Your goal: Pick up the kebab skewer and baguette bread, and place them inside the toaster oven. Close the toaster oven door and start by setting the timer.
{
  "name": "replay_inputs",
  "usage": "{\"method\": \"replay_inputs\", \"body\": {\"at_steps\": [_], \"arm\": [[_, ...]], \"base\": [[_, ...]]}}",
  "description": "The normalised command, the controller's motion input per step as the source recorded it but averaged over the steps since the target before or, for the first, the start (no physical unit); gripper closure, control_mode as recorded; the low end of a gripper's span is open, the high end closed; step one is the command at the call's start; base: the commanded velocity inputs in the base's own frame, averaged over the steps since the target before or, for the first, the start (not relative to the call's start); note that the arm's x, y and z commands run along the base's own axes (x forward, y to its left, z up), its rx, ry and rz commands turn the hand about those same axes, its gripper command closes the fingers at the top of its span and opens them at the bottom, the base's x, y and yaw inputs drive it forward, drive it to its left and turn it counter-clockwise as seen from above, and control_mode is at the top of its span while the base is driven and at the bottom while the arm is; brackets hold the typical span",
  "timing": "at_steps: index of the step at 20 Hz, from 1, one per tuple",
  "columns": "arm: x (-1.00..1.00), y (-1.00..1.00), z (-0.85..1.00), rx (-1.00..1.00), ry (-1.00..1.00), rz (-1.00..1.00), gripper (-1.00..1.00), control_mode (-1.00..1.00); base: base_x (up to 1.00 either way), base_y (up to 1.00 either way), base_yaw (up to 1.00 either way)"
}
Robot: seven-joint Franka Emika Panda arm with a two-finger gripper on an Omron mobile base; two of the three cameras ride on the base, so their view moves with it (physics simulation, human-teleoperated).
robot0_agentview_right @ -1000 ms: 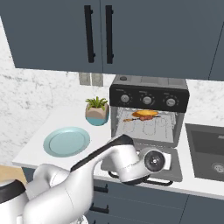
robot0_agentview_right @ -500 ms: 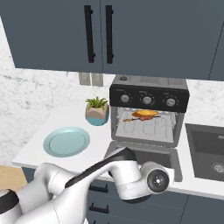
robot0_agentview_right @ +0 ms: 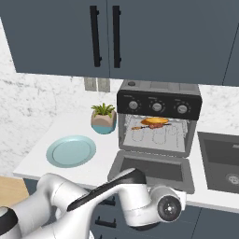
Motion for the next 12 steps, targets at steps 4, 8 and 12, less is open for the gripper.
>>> {"method": "replay_inputs", "body": {"at_steps": [4, 8, 12], "arm": [[-0.16, 0.0, -0.21, 0.0, 0.0, 0.03, -1.0, -1.0], [-0.11, 0.0, -0.21, 0.0, 0.01, 0.03, -1.0, -1.0], [-0.05, 0.0, -0.21, 0.0, 0.01, 0.01, -1.0, -1.0]], "base": [[0.0, 0.0, 0.0], [0.0, 0.0, 0.0], [0.0, 0.0, 0.0]]}}
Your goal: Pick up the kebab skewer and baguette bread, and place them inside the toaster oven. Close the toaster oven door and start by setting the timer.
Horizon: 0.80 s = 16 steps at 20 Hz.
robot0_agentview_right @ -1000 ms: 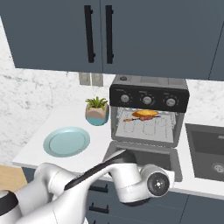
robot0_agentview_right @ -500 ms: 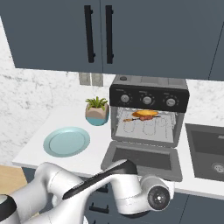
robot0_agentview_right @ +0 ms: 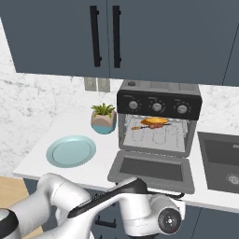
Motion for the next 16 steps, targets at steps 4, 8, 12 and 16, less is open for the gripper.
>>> {"method": "replay_inputs", "body": {"at_steps": [4, 8, 12, 16], "arm": [[-0.03, 0.0, -0.19, 0.0, 0.0, 0.0, -1.0, -1.0], [-0.01, 0.0, -0.19, 0.0, 0.01, 0.01, -1.0, -1.0], [0.0, 0.0, -0.22, 0.0, 0.0, 0.0, -1.0, -1.0], [0.0, 0.0, -0.11, 0.0, 0.0, 0.0, -1.0, -1.0]], "base": [[0.0, 0.0, 0.0], [0.0, 0.0, 0.0], [0.0, 0.0, 0.0], [0.0, 0.0, 0.0]]}}
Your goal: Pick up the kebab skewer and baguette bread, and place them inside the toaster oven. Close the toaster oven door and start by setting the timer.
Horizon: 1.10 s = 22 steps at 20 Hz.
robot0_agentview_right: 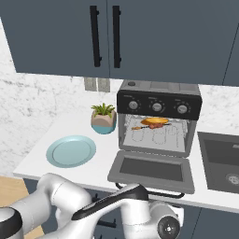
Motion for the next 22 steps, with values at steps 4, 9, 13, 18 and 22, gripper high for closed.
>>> {"method": "replay_inputs", "body": {"at_steps": [4, 9, 13, 18, 22], "arm": [[0.05, 0.0, 0.0, 0.0, 0.0, 0.0, -1.0, -1.0], [0.18, 0.0, 0.0, 0.0, 0.0, 0.0, -1.0, -1.0], [0.2, 0.0, 0.0, 0.0, 0.0, 0.0, -1.0, -1.0], [0.12, -0.03, 0.0, 0.0, 0.0, 0.0, -1.0, -1.0], [-0.03, -0.36, 0.0, 0.0, 0.0, 0.0, -1.0, -1.0]], "base": [[0.0, 0.0, 0.0], [0.0, 0.0, 0.0], [0.0, 0.0, 0.0], [0.0, 0.0, 0.0], [0.0, 0.0, 0.0]]}}
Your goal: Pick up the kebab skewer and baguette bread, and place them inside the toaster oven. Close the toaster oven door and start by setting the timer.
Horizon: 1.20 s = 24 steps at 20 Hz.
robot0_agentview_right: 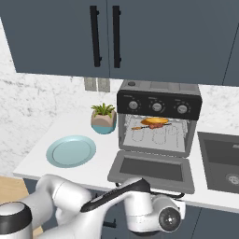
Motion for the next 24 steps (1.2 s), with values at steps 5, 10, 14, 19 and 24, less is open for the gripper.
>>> {"method": "replay_inputs", "body": {"at_steps": [5, 10, 14, 19, 24], "arm": [[-0.04, -0.51, 0.0, 0.0, 0.0, 0.0, -1.0, -1.0], [0.0, -0.38, 0.01, 0.0, 0.0, 0.0, -1.0, -1.0], [0.0, -0.33, 0.0, 0.0, 0.0, 0.0, -1.0, -1.0], [0.0, -0.32, 0.01, 0.0, 0.0, 0.0, -1.0, -1.0], [0.01, -0.32, 0.05, 0.0, 0.0, 0.0, -1.0, -1.0]], "base": [[0.0, 0.0, 0.0], [0.0, 0.0, 0.0], [0.0, 0.0, 0.0], [0.0, 0.0, 0.0], [0.0, 0.0, 0.0]]}}
